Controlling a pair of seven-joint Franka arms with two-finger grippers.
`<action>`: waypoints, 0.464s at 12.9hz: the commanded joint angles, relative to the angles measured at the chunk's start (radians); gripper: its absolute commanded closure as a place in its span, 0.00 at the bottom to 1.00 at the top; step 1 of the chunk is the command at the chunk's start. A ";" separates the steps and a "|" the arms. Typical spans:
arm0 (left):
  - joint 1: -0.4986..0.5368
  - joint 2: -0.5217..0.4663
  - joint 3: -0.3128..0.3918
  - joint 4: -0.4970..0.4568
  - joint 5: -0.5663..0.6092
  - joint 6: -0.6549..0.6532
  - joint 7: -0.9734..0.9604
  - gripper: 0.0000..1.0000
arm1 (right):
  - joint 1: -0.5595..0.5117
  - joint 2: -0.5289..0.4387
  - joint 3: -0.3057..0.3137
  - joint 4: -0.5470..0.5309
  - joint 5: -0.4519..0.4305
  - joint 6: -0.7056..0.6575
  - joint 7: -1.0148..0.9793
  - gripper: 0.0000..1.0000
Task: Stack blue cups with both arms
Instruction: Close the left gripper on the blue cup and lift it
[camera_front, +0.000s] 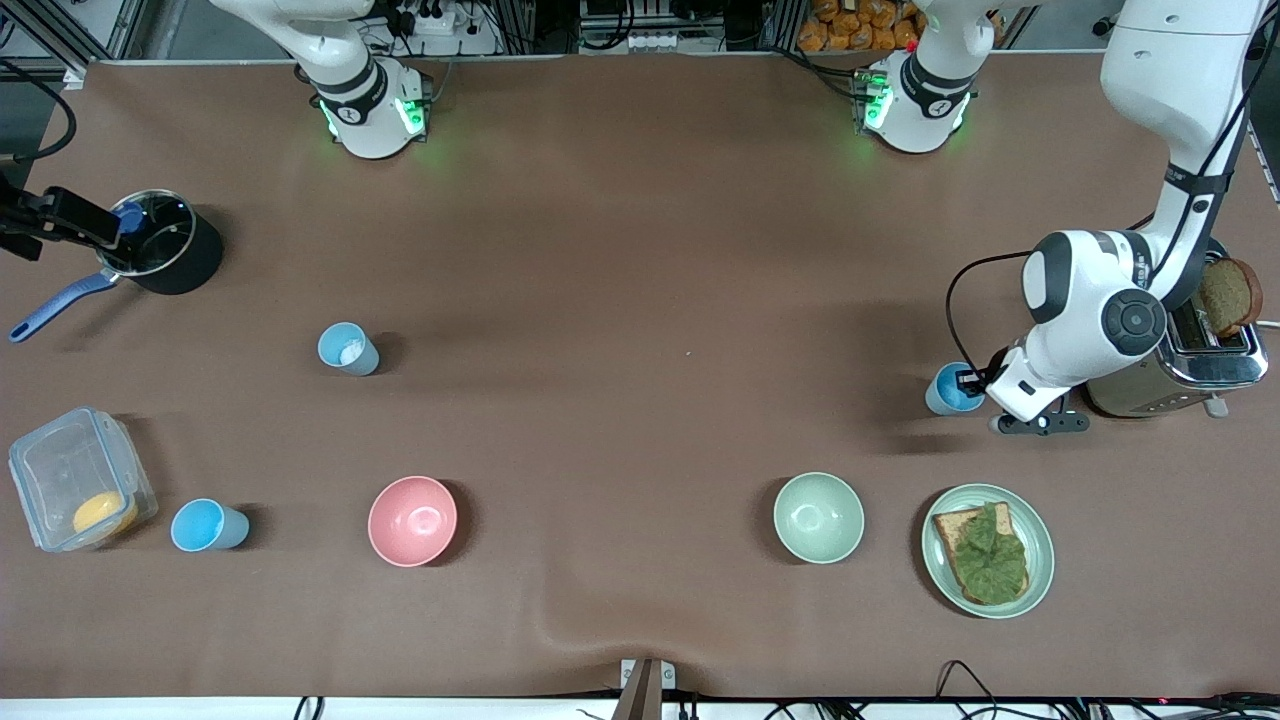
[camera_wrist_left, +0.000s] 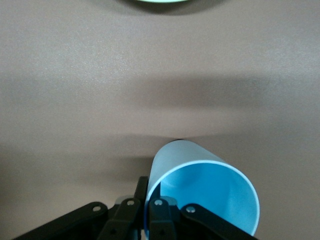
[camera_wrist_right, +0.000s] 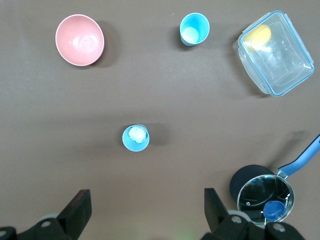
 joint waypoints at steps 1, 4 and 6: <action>0.001 -0.009 -0.004 -0.001 0.015 0.003 0.001 1.00 | -0.020 0.006 0.013 0.013 0.014 -0.016 0.011 0.00; 0.005 -0.009 -0.004 -0.001 0.015 0.003 0.009 1.00 | -0.030 0.014 0.011 0.005 0.012 -0.023 0.011 0.00; 0.005 -0.009 -0.004 -0.001 0.015 0.003 0.012 1.00 | -0.069 0.028 0.011 0.004 0.014 -0.025 0.002 0.00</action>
